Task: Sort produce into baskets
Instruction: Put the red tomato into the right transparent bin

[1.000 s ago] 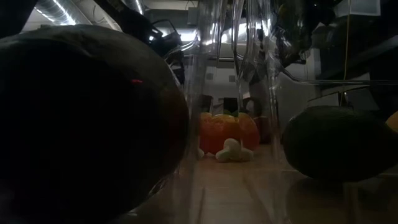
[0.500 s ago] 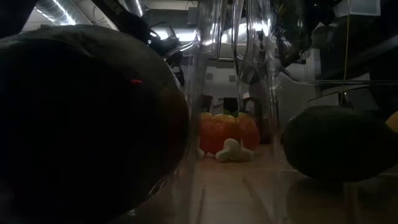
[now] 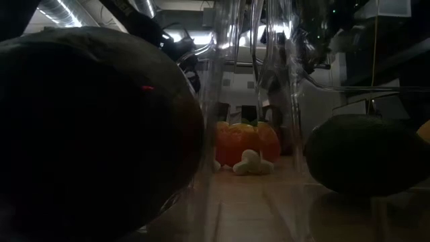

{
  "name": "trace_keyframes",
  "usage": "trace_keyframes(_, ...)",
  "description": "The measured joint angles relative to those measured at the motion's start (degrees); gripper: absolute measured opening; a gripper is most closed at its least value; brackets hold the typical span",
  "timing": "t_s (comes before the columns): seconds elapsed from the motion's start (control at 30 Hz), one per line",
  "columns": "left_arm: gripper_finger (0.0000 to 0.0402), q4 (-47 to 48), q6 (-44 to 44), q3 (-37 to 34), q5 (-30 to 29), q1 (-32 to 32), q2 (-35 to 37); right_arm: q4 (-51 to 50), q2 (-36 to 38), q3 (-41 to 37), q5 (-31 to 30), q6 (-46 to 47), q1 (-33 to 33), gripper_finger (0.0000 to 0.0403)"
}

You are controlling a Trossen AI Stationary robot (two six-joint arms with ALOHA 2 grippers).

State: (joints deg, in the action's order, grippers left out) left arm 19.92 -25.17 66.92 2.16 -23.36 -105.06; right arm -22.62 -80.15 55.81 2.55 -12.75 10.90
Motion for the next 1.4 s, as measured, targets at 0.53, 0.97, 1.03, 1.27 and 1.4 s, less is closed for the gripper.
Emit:
trace_keyframes(0.53, 0.0265, -1.31, 0.02, 0.0, 0.4, 5.08, 0.0, 12.06, -10.68, 0.0, -0.61, -0.91, 0.0, 0.0308)
trace_keyframes(0.97, 0.0265, -2.55, 0.93, 0.0, 0.43, 5.87, 0.0, 13.44, -11.83, 0.0, -0.78, -1.1, 0.0, 0.0308)
trace_keyframes(1.03, 0.0265, -2.55, -0.61, 0.0, 0.43, 5.87, 0.0, 13.44, -11.83, 0.0, -0.77, -1.1, 0.0, 0.0308)
trace_keyframes(1.27, 0.0265, -2.53, -1.77, 0.0, 0.41, 5.87, 0.0, 14.78, -11.83, 0.0, -1.82, -1.1, 0.0, 0.0308)
trace_keyframes(1.4, 0.0265, -2.53, -1.79, 0.0, 0.41, 5.87, 0.0, 17.93, -11.81, -0.02, -2.03, -1.09, 0.0, 0.0308)
